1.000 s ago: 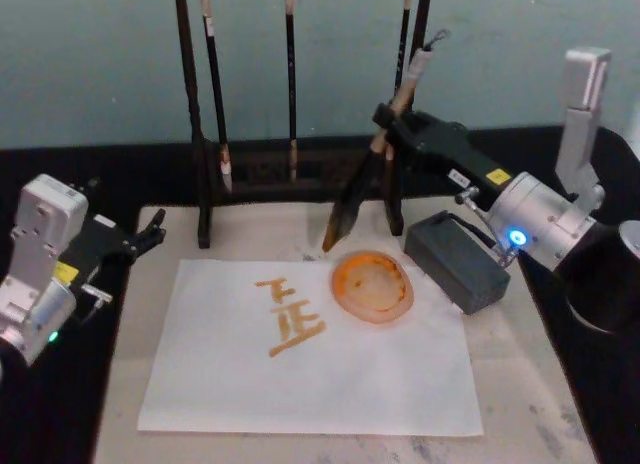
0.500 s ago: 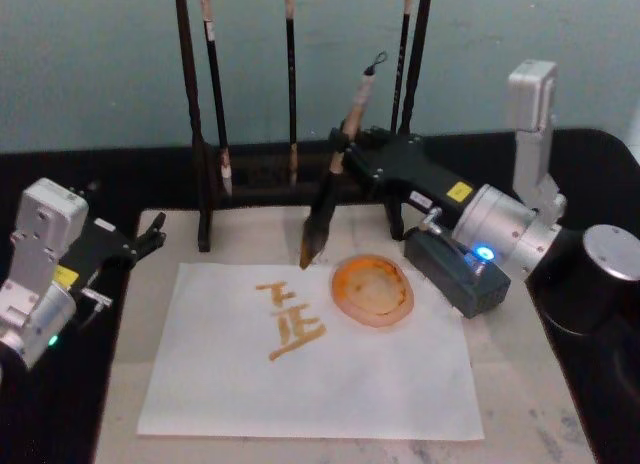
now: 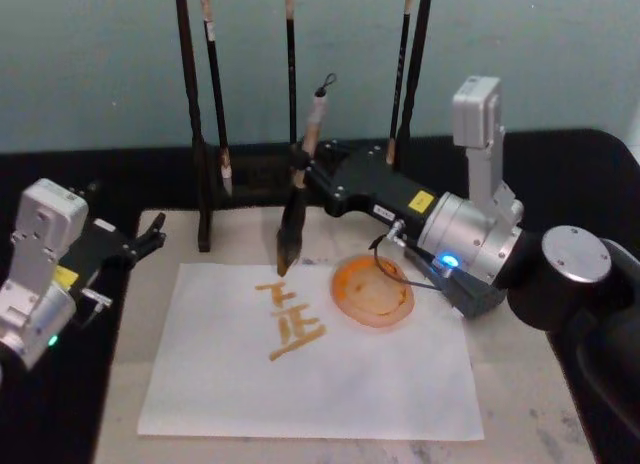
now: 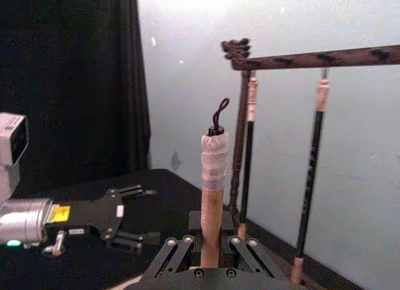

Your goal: Pick up the brush from the inkstone, write on the paper, then place the brush back to its original position.

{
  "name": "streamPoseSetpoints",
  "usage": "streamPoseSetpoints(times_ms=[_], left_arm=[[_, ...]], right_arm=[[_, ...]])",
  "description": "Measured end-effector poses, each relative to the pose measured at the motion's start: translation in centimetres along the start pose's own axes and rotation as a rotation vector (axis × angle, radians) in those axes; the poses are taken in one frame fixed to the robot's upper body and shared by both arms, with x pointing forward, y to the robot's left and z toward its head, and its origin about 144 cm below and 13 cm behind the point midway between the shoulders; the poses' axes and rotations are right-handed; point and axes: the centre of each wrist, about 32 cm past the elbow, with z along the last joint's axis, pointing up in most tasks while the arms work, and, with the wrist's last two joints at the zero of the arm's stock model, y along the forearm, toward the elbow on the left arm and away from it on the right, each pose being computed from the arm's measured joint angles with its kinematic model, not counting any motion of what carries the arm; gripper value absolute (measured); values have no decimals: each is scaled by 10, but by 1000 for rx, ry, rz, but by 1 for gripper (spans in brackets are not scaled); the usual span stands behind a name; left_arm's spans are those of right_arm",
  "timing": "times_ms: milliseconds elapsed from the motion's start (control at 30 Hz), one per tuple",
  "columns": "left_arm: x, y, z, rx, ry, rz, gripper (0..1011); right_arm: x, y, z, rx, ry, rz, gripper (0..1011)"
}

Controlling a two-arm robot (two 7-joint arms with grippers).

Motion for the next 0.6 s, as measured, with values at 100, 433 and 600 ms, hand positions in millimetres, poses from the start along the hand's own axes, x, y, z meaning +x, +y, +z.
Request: streamPoseSetpoints(times_ms=[100, 433, 600], left_arm=[[0, 0, 0, 0, 0, 0, 1009], [0, 0, 0, 0, 0, 0, 1010], [0, 0, 0, 0, 0, 0, 1010]], right_arm=[[0, 3, -2, -5, -12, 20, 176], [-2, 14, -8, -10, -35, 73, 176], [-3, 17, -10, -15, -37, 82, 176]])
